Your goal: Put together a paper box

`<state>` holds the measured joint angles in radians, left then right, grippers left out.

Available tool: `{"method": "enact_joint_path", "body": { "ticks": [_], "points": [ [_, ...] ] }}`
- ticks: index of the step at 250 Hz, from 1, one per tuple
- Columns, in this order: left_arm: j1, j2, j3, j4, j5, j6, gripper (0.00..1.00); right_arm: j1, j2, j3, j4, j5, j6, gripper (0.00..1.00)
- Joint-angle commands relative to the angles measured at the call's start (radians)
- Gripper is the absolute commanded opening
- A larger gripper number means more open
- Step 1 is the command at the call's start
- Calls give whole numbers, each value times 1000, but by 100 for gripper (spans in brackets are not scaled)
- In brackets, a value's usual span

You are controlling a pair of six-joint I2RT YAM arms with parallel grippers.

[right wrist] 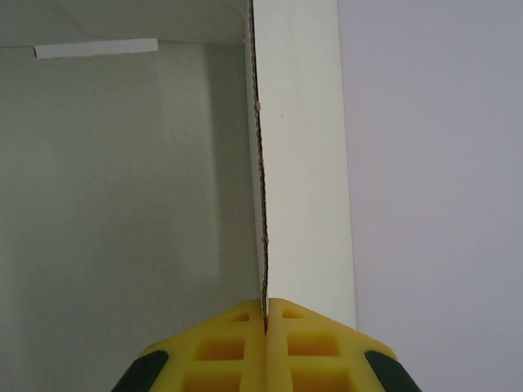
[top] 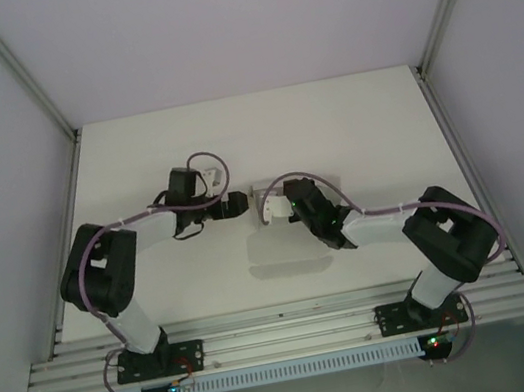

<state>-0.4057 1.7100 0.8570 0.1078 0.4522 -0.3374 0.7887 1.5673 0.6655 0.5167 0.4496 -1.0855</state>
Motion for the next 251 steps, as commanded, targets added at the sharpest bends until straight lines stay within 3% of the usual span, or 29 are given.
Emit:
{"method": "enact_joint_path", "body": {
  "ticks": [1, 60, 142, 210, 251],
  "points": [
    [-32, -34, 19, 6, -16, 10, 100, -1, 1, 6, 48, 4, 47, 1],
    [-95, -17, 52, 23, -67, -10, 100, 2, -40, -8, 73, -15, 86, 1],
    [-96, -56, 18, -18, -98, 30, 100, -4, -79, -45, 35, -13, 92, 1],
    [-97, -128, -76, 33, -8, 94, 100, -12, -79, -53, 16, 7, 90, 1],
    [-94, -142, -79, 58, 0, 106, 93, -11, -80, -49, 4, 10, 88, 1]
  ]
}}
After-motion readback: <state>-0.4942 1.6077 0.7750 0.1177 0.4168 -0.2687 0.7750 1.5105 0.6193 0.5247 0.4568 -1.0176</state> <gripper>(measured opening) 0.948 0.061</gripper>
